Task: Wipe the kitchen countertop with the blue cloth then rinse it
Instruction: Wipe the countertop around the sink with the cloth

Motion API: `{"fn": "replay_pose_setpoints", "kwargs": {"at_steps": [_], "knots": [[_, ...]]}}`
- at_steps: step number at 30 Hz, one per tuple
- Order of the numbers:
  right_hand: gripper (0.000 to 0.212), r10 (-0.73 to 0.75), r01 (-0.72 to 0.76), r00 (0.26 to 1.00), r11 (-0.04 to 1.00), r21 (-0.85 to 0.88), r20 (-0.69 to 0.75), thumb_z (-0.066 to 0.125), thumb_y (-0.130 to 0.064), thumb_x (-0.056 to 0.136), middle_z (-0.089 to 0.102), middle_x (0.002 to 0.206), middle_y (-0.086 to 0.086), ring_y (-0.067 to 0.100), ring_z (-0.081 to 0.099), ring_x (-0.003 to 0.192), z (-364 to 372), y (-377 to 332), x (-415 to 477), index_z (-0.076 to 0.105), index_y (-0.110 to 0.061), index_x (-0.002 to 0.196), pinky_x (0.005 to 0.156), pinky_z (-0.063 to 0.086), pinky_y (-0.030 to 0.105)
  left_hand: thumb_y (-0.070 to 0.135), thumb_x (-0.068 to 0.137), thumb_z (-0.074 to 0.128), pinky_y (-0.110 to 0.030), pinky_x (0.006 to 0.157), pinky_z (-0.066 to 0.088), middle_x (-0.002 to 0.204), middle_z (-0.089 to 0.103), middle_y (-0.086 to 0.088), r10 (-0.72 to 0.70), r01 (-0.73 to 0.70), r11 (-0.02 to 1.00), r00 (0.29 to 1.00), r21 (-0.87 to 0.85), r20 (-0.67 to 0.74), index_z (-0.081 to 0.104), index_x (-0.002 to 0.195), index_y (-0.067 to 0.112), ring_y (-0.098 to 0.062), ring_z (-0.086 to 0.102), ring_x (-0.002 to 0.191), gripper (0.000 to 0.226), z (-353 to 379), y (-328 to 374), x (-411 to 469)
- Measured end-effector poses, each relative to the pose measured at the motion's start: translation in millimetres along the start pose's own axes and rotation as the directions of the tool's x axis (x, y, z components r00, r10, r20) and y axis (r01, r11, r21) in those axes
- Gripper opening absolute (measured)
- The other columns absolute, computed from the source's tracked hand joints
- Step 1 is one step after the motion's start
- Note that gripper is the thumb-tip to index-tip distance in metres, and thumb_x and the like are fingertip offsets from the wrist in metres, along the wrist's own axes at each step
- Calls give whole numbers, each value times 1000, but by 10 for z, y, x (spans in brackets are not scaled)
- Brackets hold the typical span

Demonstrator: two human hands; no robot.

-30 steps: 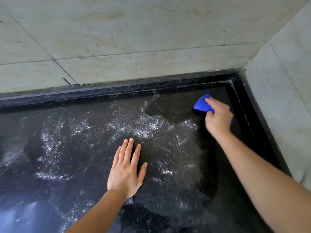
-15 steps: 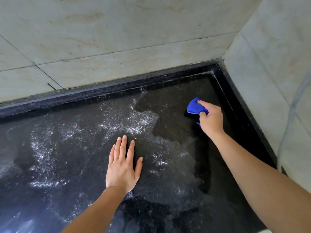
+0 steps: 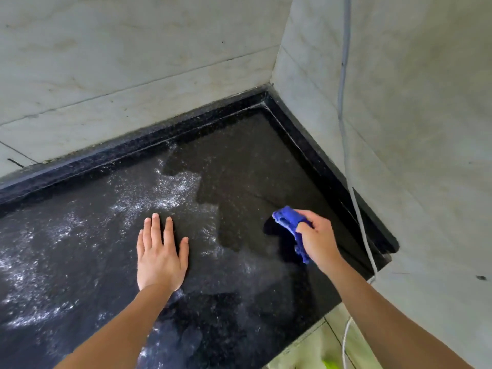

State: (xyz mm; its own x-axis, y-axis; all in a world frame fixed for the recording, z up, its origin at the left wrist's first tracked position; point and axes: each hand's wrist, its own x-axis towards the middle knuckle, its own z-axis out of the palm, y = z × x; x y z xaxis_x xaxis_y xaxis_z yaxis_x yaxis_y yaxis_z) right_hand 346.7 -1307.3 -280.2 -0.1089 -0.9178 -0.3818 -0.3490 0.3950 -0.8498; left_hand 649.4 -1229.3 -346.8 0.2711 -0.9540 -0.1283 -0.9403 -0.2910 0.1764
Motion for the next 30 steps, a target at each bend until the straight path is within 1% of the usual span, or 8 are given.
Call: {"fn": "replay_pose_setpoints", "kwargs": {"at_steps": [2,5,9,12,16,18,21,30], "knots": [[46,-27,1,986,988,-154,-167,45,0,79,71,96,6,15,67,72,-235,243,111,69,-32,104,71,56,36,51,95,18,-47,120,12,157,22,-22,-2,2,1000,1000,-7,-3,34,147,2,-36,14,147,73,15,5,0],[47,-239,117,937,902,-415,-256,44,1,81,65,121,5,23,54,108,96,526,-203,64,-11,121,98,37,23,48,98,22,-47,120,10,158,20,-21,-9,9,1000,1000,-6,-12,32,148,3,-35,12,147,68,33,3,-1],[51,-386,366,922,846,-388,30,41,-11,76,62,126,-11,10,45,106,921,628,-1055,66,-18,120,97,35,18,43,99,33,-46,121,8,159,17,-20,-17,17,1000,1000,-13,3,29,149,4,-34,9,148,64,32,2,-7],[49,-210,262,941,949,-178,266,43,-10,74,66,114,-15,1,53,103,994,501,-1279,71,-22,112,94,43,20,40,99,39,-47,121,9,159,18,-20,-23,23,999,1000,-37,-5,30,149,4,-34,9,148,62,23,9,-8],[45,-126,129,992,969,-209,29,47,-3,79,69,108,-1,11,60,98,358,265,-742,68,-19,115,87,42,17,43,98,33,-46,121,7,159,15,-20,-15,15,1000,1000,-21,7,28,150,4,-33,7,148,65,24,3,-8],[52,-318,236,944,829,-506,-81,49,3,79,62,124,2,23,51,109,-25,181,-345,60,-15,126,96,40,29,45,98,31,-46,121,7,159,15,-19,-12,13,1000,1000,-16,3,27,150,5,-33,6,148,66,16,3,-9],[60,-469,308,883,563,-767,10,51,9,77,56,136,1,30,47,111,-373,-77,183,57,-17,131,95,41,44,46,97,28,-46,121,7,160,14,-19,-19,19,1000,1000,-11,2,27,150,5,-33,6,148,67,10,11,-3],[54,-589,444,766,193,-875,258,53,8,78,56,135,5,36,44,116,86,-915,1477,59,-14,128,92,35,46,49,99,20,-43,120,7,158,19,-20,-4,4,1000,1000,27,0,33,148,4,-34,13,147,68,37,-14,10]]}}
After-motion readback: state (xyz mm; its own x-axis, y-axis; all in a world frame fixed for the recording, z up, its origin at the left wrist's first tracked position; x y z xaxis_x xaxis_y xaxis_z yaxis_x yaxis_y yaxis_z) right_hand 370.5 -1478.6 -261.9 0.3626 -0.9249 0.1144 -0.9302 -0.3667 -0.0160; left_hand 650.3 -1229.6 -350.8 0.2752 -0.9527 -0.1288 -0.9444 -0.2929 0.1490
